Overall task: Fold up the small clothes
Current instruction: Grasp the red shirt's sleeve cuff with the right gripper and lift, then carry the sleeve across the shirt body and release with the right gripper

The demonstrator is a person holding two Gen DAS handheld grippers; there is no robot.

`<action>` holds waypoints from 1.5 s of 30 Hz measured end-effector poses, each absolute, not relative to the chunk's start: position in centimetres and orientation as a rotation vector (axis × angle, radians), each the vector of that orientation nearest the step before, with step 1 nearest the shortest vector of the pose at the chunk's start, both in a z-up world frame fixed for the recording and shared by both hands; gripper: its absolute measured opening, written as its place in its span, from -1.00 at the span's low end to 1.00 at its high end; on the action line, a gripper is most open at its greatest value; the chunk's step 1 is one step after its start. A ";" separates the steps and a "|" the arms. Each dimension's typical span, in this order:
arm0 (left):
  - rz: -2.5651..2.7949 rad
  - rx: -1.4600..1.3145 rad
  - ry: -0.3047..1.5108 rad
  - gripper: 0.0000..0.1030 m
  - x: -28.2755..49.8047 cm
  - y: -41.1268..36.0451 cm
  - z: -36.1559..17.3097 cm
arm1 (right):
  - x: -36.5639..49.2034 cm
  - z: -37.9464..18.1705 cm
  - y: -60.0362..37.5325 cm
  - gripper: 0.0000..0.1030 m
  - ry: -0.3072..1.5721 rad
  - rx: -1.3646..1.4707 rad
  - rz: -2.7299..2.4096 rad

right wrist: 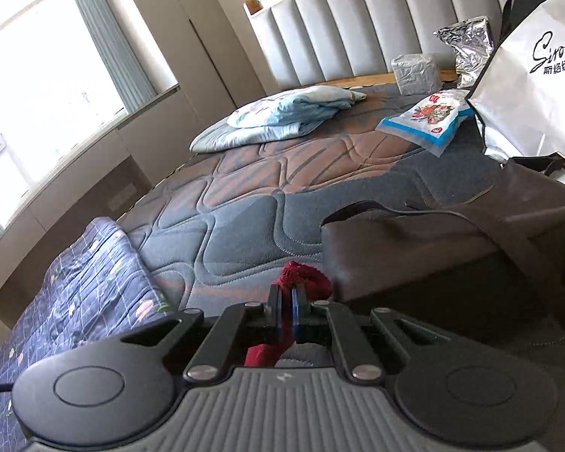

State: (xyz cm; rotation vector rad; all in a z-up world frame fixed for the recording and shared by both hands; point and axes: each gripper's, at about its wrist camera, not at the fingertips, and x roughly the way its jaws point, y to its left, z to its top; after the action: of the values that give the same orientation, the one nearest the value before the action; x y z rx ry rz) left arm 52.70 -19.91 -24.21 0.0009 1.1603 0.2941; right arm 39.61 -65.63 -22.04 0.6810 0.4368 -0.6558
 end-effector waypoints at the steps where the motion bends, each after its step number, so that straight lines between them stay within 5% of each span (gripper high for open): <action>1: 0.291 -0.004 1.161 0.99 52.7 -19.7 -24.3 | 39.8 -22.1 -65.2 -0.89 0.440 0.669 -0.650; 24: 0.109 -0.166 1.028 0.99 54.0 -3.7 -18.0 | 50.9 -12.5 -36.8 -0.88 0.404 0.450 -0.014; 41: 0.218 -0.253 1.023 0.99 52.0 6.8 -18.4 | 52.2 -23.5 -14.9 -0.88 0.824 0.129 0.379; 45: 0.220 -0.257 1.033 0.99 51.7 6.8 -19.1 | 51.6 -25.1 -14.5 -0.64 0.863 0.177 0.364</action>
State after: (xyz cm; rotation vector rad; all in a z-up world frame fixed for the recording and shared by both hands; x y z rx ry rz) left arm 51.71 6.78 -19.08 -0.2566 1.0325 0.2197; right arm 51.63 -14.54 -25.11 0.1774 0.8631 0.3636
